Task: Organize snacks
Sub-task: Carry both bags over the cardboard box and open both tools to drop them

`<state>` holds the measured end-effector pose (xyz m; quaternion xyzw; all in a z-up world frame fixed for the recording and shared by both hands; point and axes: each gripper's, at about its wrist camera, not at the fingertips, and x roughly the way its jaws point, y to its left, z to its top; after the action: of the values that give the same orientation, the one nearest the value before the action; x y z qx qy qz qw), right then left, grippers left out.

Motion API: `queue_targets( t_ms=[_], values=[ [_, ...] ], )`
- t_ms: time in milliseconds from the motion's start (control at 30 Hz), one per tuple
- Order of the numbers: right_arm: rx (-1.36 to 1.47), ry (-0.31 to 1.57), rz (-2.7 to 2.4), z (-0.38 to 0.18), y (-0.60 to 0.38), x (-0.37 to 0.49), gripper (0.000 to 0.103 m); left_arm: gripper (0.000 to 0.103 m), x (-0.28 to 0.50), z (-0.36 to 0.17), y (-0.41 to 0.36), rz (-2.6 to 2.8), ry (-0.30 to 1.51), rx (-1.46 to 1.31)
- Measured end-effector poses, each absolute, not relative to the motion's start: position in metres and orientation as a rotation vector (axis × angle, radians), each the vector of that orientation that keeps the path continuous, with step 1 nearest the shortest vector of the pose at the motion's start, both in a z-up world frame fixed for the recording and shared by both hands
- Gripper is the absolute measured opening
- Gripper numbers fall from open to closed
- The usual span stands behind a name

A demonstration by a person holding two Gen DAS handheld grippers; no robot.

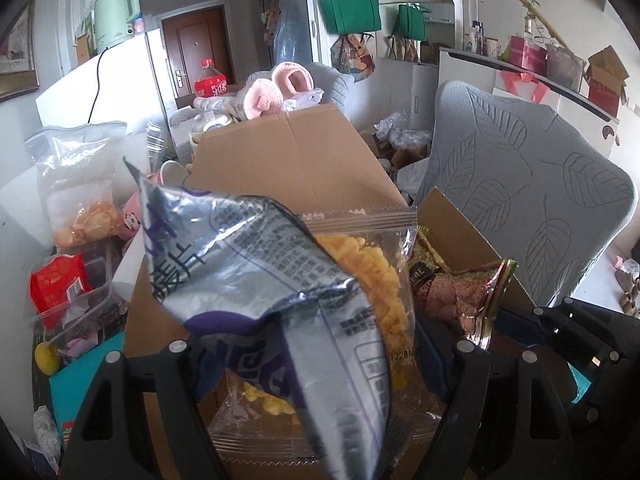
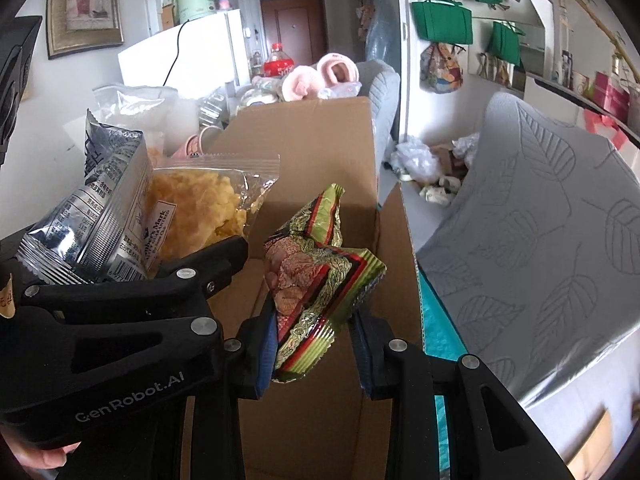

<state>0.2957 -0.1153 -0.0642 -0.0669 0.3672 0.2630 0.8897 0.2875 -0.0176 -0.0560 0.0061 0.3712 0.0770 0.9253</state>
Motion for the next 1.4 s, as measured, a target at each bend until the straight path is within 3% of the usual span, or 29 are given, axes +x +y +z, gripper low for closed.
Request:
queue_targets(
  t_ms=[300, 333, 400, 433, 867, 1400],
  values=[
    [-0.188, 0.791, 0.515, -0.073, -0.11, 0.301, 0.035, 0.081, 0.294, -0.063, -0.011, 0.233, 0.834, 0.017],
    [-0.19, 0.794, 0.509, -0.073, -0.11, 0.302, 0.037, 0.082, 0.295, -0.062, -0.01, 0.257, 0.83, 0.029],
    [-0.184, 0.795, 0.496, -0.071, -0.111, 0.302, 0.052, 0.085, 0.293, -0.06, -0.007, 0.309, 0.818, 0.043],
    [-0.177, 0.793, 0.498, -0.07, -0.112, 0.302, 0.053, 0.086, 0.293, -0.059, -0.006, 0.327, 0.81, 0.048],
    [-0.16, 0.77, 0.486, -0.053, -0.117, 0.282, 0.054, 0.086, 0.267, -0.042, 0.005, 0.302, 0.793, 0.009],
    [-0.148, 0.599, 0.496, 0.019, -0.138, 0.211, 0.054, 0.086, 0.182, 0.045, -0.016, 0.298, 0.6, 0.032]
  ],
)
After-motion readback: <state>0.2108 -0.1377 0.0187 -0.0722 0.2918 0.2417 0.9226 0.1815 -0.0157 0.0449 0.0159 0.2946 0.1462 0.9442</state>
